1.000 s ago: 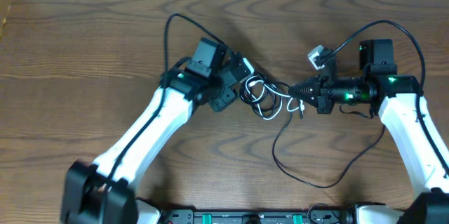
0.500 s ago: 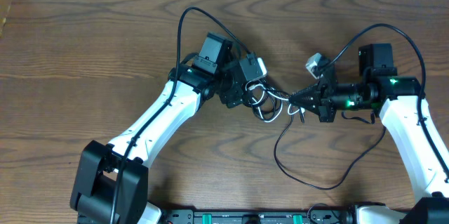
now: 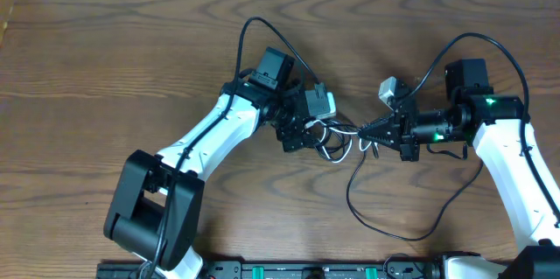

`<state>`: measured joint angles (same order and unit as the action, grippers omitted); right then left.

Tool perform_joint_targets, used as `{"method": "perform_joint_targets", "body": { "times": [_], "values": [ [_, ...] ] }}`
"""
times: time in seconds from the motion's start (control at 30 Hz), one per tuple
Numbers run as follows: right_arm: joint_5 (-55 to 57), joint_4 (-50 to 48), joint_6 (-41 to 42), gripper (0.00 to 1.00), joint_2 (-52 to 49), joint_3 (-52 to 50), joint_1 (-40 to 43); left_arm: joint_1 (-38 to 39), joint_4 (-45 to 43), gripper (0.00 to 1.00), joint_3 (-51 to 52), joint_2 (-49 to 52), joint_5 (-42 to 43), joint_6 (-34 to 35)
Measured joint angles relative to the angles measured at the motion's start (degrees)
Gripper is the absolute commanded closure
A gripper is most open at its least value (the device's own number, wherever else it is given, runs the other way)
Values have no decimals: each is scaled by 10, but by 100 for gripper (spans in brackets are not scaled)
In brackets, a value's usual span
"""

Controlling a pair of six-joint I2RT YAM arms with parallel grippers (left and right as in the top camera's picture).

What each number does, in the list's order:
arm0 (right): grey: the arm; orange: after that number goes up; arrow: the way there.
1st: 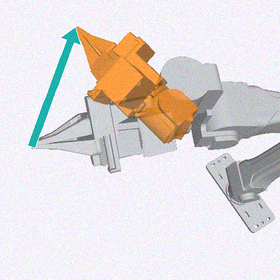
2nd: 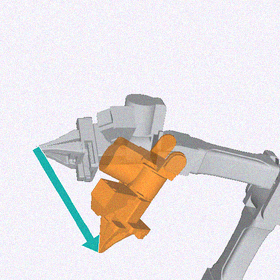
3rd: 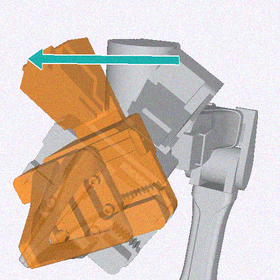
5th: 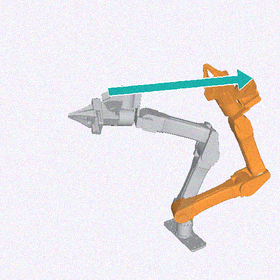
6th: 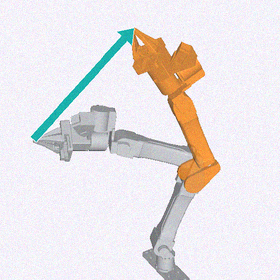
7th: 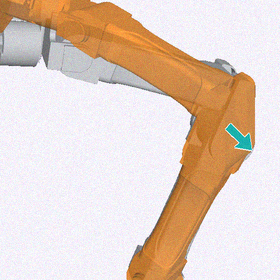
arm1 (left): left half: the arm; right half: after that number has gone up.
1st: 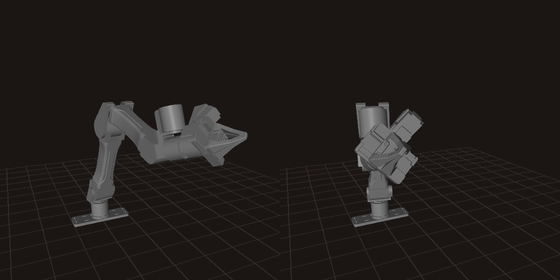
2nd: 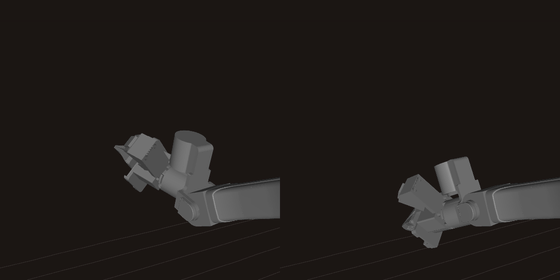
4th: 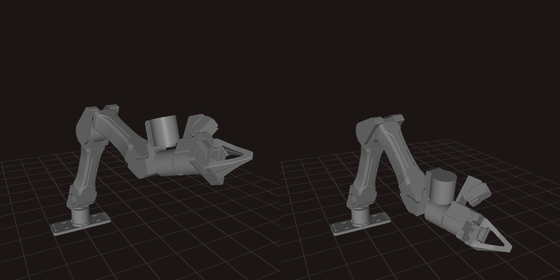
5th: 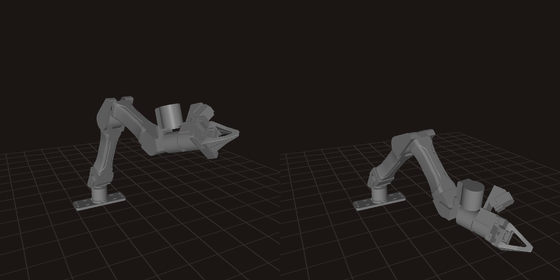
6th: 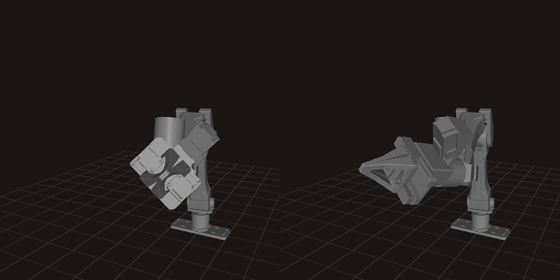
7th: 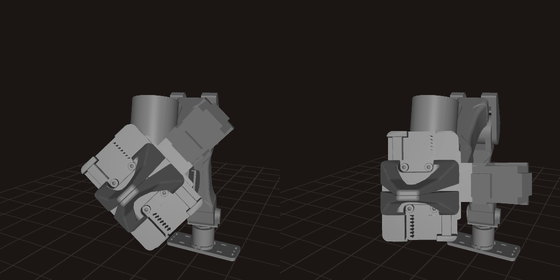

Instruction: Untangle cables

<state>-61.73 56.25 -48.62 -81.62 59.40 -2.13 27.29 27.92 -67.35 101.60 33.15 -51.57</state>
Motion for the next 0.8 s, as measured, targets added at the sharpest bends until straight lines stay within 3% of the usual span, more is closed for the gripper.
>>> {"method": "perform_joint_targets", "body": {
  "times": [0.07, 0.13, 0.2, 0.3, 0.57, 0.8],
  "values": [
    [0, -2, -3, 99, 0, 0, 0, 0, 35, 4, -1, 0, 40, -23],
    [-1, -6, -4, 99, 0, 0, 0, 0, 48, 13, -1, 0, 71, -35],
    [-2, -9, -4, 99, 0, 0, 0, 0, 52, 40, -1, 0, 100, -42],
    [-2, -16, -1, 99, 0, 0, 0, 0, 52, 89, -1, 0, 120, -47],
    [2, -32, 37, 99, 0, 0, 7, 2, 84, 92, -1, 0, 144, -55],
    [72, -44, 139, 99, 0, 0, 8, 2, 90, 93, -1, 0, 140, -33]
  ]
}}
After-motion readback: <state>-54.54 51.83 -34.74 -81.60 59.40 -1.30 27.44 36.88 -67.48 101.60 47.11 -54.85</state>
